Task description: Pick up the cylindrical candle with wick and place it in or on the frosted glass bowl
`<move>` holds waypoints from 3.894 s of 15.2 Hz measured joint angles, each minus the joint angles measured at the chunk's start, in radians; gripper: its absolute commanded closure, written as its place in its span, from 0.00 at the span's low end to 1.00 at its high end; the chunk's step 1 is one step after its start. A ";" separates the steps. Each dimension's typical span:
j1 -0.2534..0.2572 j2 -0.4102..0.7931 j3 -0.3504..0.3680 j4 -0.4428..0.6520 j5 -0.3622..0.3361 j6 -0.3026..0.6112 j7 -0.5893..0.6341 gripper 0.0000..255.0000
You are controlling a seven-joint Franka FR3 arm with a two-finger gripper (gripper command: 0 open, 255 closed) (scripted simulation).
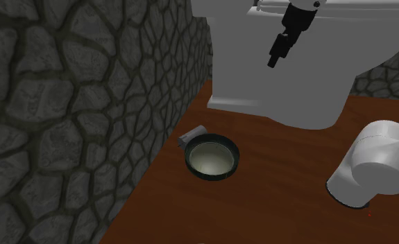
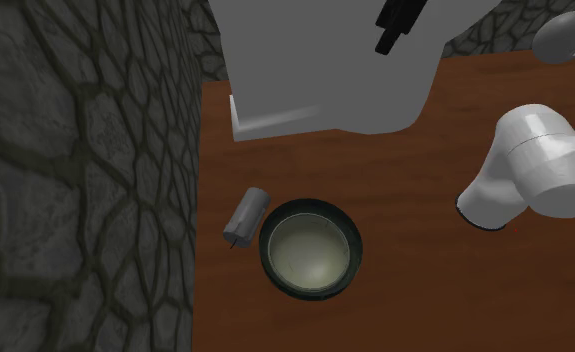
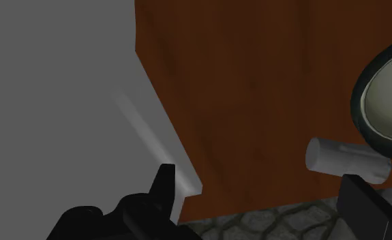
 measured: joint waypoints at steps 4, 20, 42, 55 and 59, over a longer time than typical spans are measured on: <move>0.029 0.062 -0.023 0.004 0.001 0.039 -0.068 0.00; 0.227 0.260 -0.114 -0.002 0.013 0.342 -0.454 0.00; 0.401 0.754 -0.084 -0.167 -0.150 1.024 -0.916 0.00; 0.398 0.854 -0.091 -0.155 -0.158 1.111 -0.920 0.00; 0.398 0.854 -0.091 -0.157 -0.157 1.111 -0.921 1.00</move>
